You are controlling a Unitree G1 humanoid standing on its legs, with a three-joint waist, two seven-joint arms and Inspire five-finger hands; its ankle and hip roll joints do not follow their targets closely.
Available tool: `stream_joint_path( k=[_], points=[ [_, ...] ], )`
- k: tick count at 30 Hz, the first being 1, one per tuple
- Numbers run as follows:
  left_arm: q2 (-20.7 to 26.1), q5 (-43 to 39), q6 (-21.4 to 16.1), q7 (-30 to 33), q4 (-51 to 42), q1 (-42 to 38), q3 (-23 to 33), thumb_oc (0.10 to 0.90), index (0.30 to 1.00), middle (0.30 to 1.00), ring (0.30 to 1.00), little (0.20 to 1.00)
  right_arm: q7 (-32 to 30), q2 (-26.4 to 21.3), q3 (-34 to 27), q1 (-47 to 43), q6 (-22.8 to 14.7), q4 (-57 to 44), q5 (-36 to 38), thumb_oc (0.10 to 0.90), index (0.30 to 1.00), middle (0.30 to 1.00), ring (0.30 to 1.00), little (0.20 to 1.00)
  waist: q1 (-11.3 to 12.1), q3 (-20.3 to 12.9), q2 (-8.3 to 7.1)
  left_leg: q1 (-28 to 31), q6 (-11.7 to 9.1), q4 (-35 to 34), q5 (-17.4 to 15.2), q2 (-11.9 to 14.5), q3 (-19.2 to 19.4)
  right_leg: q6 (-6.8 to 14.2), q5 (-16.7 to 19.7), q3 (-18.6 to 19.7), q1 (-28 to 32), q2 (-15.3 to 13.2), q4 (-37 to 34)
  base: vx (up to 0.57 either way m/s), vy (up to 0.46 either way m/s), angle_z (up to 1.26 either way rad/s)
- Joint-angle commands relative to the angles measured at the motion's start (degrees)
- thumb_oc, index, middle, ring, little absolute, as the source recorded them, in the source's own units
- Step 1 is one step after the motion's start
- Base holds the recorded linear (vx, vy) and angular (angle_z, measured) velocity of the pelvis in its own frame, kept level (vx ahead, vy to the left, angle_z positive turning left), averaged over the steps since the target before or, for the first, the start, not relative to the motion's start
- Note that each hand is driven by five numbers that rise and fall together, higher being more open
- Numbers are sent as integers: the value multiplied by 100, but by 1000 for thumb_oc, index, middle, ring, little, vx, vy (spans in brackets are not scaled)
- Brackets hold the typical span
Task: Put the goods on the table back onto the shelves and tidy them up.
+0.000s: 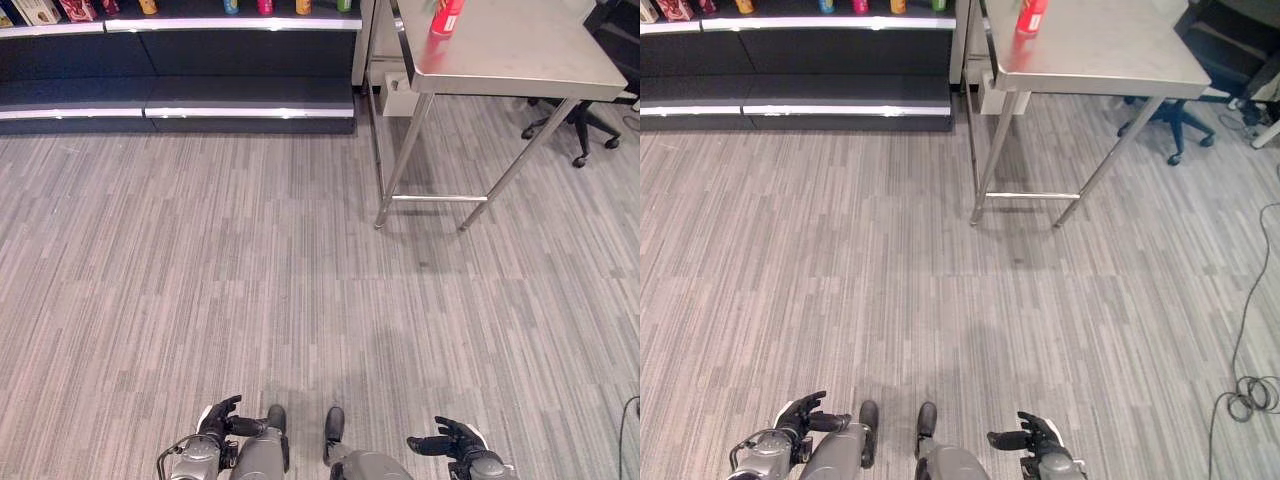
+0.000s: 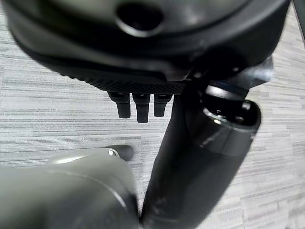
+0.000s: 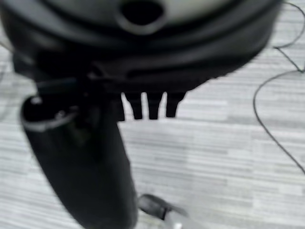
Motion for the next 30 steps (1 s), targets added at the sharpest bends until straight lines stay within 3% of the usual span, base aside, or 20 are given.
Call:
stream_joint_path(
  k=[1,3,4,6,8,9,10,11,12,13,14,15,16,17,19,25,27,28,29,30],
  points=[
    [79,72,-28,63,-122,594,-126,800,900,900,900,900,-116,-290,-81,381,-118,-76,-66,800,900,900,900,900,312,-604,105,-714,392,-275,481,-48,272,966,-1163,441,1201,13,224,617,180,-5],
    [57,76,-13,50,-72,722,-21,800,900,900,900,900,-65,-233,-109,448,-88,-65,-159,800,900,900,900,900,361,-781,180,-477,409,-262,866,-27,374,1005,-1280,532,1397,-54,284,691,254,-49],
    [90,238,15,43,38,750,-3,800,900,900,900,900,-16,-191,-115,493,-45,33,-285,800,900,900,900,900,387,-946,126,-303,517,-170,858,-112,376,1146,-1211,549,1426,-312,618,671,280,-86],
    [138,237,47,51,23,702,5,800,900,900,900,900,-3,-148,-121,507,-48,80,-296,800,900,900,900,900,363,-1026,0,9,658,-148,668,-250,408,1356,-681,608,1258,-570,1412,496,226,-81],
    [218,182,47,17,-106,629,16,800,900,900,900,900,4,-121,-112,499,-49,41,-333,800,900,900,900,900,340,-1013,-24,369,835,-135,413,-339,434,1479,162,638,824,-771,2533,277,149,-52],
    [218,182,47,17,-106,629,15,800,900,900,900,900,4,-122,-112,499,-49,41,-333,800,900,900,900,900,341,-1014,-24,367,835,-135,413,-337,434,1479,163,639,822,-770,2533,319,213,-20],
    [279,178,59,30,-137,542,-27,800,900,900,900,900,-18,-86,-157,437,-33,-18,-263,800,900,900,900,900,258,-944,75,719,1000,-172,229,-361,439,1388,787,546,287,-909,3483,323,217,4],
    [313,170,75,58,-128,518,-29,800,900,900,900,900,-41,-70,-176,410,-33,-84,-240,800,900,900,900,900,227,-894,179,879,1053,-223,150,-283,438,1346,761,472,-49,-942,3867,472,272,6],
    [332,132,62,69,-137,451,-33,800,900,900,900,900,-63,-60,-156,374,-50,-127,-223,800,900,900,900,900,176,-835,257,1067,1055,-261,55,-232,400,1224,308,252,-410,-995,4003,253,120,8],
    [331,132,62,69,-137,449,-32,800,900,900,900,900,-63,-62,-156,372,-50,-127,-223,800,900,900,900,900,175,-843,264,1055,1052,-261,58,-224,398,1219,316,247,-418,-987,3995,551,44,-1],
    [330,111,23,86,-175,339,-122,800,900,900,900,900,-60,-107,-94,308,-59,-151,-212,800,900,900,900,900,-53,-725,321,1509,983,-306,-187,-226,217,1154,-253,-177,-862,-733,2818,528,-42,10],
    [334,115,14,76,-214,308,-156,800,900,900,900,900,-55,-125,-82,280,-53,-142,-192,800,900,900,900,900,-143,-695,293,1649,951,-306,-298,-286,138,1212,-202,-210,-939,-595,2174,529,-41,-6],
    [334,115,14,76,-214,307,-155,800,900,900,900,900,-55,-125,-82,278,-53,-141,-192,800,900,900,900,900,-148,-698,299,1643,950,-306,-294,-280,133,1211,-182,-217,-930,-588,2145,399,-80,-1],
    [328,171,1,55,-233,265,-199,800,900,900,900,900,-56,-148,-66,282,-39,-100,-181,800,900,900,900,900,-304,-690,193,1861,915,-306,-482,-405,-22,1374,6,-57,-1054,-323,1029,425,-65,33],
    [278,298,-30,16,-241,234,-227,800,900,900,900,900,-40,-184,-61,333,-23,-51,-234,800,900,900,900,900,-440,-687,118,2137,869,-306,-696,-460,-219,1544,354,128,-1183,-66,256,568,-123,98],
    [141,318,-48,-77,-180,328,-276,800,900,900,900,900,10,-222,-99,496,-26,37,-224,800,900,900,900,900,-468,-855,72,2370,724,101,-1095,-257,-252,1379,471,25,-738,-112,185,282,-150,59],
    [133,275,-63,-143,-287,367,-325,800,900,900,900,900,29,-279,-131,548,-48,64,-170,800,900,900,900,900,-435,-782,12,1791,417,1690,-774,-76,33,1240,282,-106,-277,-169,126,265,-238,25],
    [148,257,-47,-150,-330,376,-319,800,900,900,900,900,35,-301,-132,537,-45,33,-151,800,900,900,900,900,-395,-726,-23,1465,412,2325,-600,-13,76,1162,194,-97,-153,-171,125,99,-116,33],
    [148,256,-47,-150,-331,376,-319,800,900,900,900,900,35,-301,-133,537,-45,33,-151,800,900,900,900,900,-401,-731,-13,1432,409,2375,-624,0,68,1159,194,-105,-163,-160,128,125,-139,27],
    [145,209,-26,-126,-371,411,-307,800,900,900,900,900,44,-317,-91,503,-18,82,-160,800,900,900,900,900,-317,-645,-72,1026,451,3164,-401,138,237,1047,58,-73,56,-145,77,131,-114,2]
  ],
)
